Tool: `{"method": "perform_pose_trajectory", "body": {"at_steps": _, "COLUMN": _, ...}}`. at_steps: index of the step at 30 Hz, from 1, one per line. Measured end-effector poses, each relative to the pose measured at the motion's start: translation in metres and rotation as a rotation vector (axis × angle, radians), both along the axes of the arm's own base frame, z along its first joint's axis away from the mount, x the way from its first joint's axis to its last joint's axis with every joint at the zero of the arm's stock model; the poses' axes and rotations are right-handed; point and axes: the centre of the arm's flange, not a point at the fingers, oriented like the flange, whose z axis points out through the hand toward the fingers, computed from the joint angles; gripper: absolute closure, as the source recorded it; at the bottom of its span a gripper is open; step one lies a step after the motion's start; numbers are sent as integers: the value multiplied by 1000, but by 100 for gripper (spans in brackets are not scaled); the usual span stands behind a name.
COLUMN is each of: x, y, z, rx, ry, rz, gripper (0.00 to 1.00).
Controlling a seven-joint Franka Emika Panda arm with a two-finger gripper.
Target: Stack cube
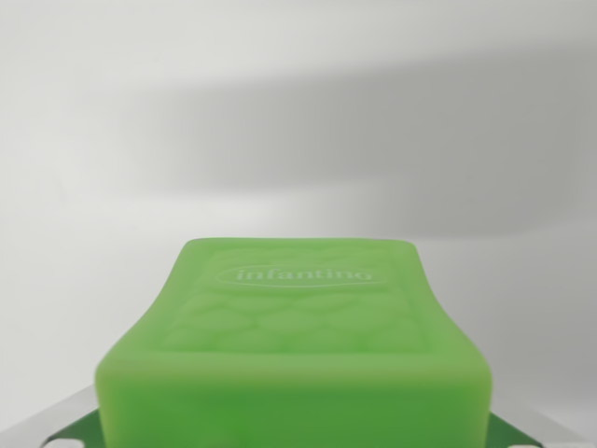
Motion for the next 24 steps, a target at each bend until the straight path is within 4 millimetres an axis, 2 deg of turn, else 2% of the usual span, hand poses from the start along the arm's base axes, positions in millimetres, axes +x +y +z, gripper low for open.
{"method": "perform_pose_trajectory", "body": {"at_steps": 24, "x": -27, "y": -41, "z": 7, "rx": 0, "ry": 0, "rz": -20, "gripper": 100}}
